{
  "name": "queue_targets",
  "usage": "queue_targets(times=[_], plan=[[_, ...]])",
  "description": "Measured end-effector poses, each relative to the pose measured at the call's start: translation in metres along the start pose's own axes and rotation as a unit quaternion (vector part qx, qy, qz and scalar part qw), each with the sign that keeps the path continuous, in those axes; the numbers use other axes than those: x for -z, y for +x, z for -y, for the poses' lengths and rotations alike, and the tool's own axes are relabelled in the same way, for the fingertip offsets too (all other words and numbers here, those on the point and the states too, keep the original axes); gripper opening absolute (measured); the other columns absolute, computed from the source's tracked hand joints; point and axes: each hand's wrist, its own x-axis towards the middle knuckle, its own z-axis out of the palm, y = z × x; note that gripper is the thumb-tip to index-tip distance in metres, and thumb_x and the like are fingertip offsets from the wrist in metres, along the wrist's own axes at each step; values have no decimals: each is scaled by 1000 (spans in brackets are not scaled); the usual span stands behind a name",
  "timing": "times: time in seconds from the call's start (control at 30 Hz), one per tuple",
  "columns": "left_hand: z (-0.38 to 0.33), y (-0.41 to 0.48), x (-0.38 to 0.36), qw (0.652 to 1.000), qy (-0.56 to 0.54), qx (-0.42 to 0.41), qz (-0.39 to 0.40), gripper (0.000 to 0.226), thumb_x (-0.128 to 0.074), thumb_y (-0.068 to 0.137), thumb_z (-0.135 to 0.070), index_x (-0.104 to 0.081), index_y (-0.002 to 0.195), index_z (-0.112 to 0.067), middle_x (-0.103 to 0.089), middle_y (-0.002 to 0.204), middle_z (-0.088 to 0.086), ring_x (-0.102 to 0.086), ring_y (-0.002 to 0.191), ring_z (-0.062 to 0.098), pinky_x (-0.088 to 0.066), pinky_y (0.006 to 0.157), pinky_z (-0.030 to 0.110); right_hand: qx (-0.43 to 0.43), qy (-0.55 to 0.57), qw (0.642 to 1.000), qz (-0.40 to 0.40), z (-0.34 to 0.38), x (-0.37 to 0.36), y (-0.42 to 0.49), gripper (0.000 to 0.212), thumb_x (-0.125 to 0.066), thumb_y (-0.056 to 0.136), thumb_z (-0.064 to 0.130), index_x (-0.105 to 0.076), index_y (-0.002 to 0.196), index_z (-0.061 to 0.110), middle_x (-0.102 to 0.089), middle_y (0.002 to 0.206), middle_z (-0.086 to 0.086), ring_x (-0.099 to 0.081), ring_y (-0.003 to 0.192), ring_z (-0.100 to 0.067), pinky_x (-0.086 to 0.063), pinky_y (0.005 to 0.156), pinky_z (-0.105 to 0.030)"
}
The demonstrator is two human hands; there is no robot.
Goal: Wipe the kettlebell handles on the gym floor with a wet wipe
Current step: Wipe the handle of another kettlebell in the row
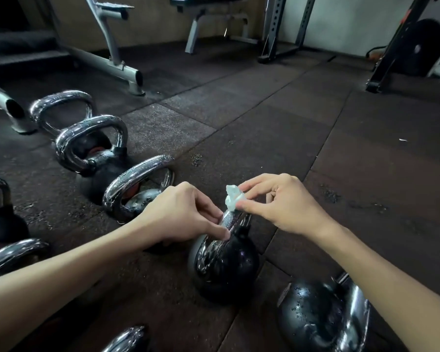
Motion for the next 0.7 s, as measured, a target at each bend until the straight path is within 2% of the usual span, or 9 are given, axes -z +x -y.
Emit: queue_targets(times=[0.07, 0.13, 0.2, 0.3, 0.37, 0.5, 0.6, 0.7], plan=[[-1, 0, 0, 1000, -7, 2, 1, 33, -95, 59, -54, -82, 85, -37, -75, 76, -27, -69, 79, -15, -58, 91, 28, -14, 12, 1000, -11, 0, -3, 1, 13, -88, 78, 24, -78, 73, 32, -75, 96, 24, -52, 44, 6, -34, 47, -7], [-4, 1, 1, 1000, -4, 6, 1, 35, -96, 57, -54, -82, 84, -36, -76, 76, -25, -71, 81, -11, -58, 93, 31, 1, 10, 1000, -5, 4, -4, -1, 14, -88, 78, 20, -78, 86, 26, -71, 81, 29, -56, 51, 12, -36, 51, -6], [-7, 2, 2, 1000, 11, 6, -2, 35, -96, 55, -56, -82, 82, -38, -76, 75, -23, -73, 83, -5, -58, 93, 34, 7, -1, 1000, 7, 6, -3, -1, 22, -87, 80, 19, -78, 100, 23, -72, 80, 26, -55, 56, 20, -38, 57, -4], [-11, 5, 3, 999, 50, 7, -16, 34, -94, 52, -60, -80, 79, -45, -76, 74, -22, -73, 83, 0, -60, 89, 34, -35, 14, 999, 26, 1, 3, 7, 31, -85, 84, 23, -76, 112, 32, -60, 57, 31, -51, 48, 14, -36, 54, -8], [-12, 6, 0, 997, 68, 5, -32, 33, -93, 52, -63, -79, 77, -46, -75, 73, -23, -72, 83, 0, -60, 87, 33, -39, 21, 998, 33, -3, 5, 12, 39, -85, 83, 23, -75, 119, 34, -64, 66, 27, -51, 50, 15, -34, 56, -9], [-9, 5, -8, 995, 74, 8, -70, 32, -89, 53, -67, -76, 70, -43, -74, 72, -21, -69, 78, 0, -60, 79, 30, 23, -27, 998, 50, 5, -5, 4, 33, -84, 84, 21, -79, 115, 28, -73, 98, 8, -53, 65, 20, -38, 64, -4], [-4, 2, -11, 996, 58, -5, -62, 27, -87, 59, -64, -77, 74, -44, -69, 65, -22, -63, 68, 0, -57, 73, 28, 28, -50, 998, 24, 0, -7, 7, 29, -84, 82, 25, -81, 111, 28, -74, 99, 7, -52, 66, 20, -37, 65, -4], [0, -3, -13, 998, 32, -8, -52, 25, -86, 64, -62, -79, 84, -49, -70, 68, -28, -67, 76, -4, -60, 83, 32, -37, -14, 999, -27, -18, -2, 14, 27, -82, 83, 28, -81, 110, 32, -74, 102, 11, -55, 63, 15, -36, 63, -6]])
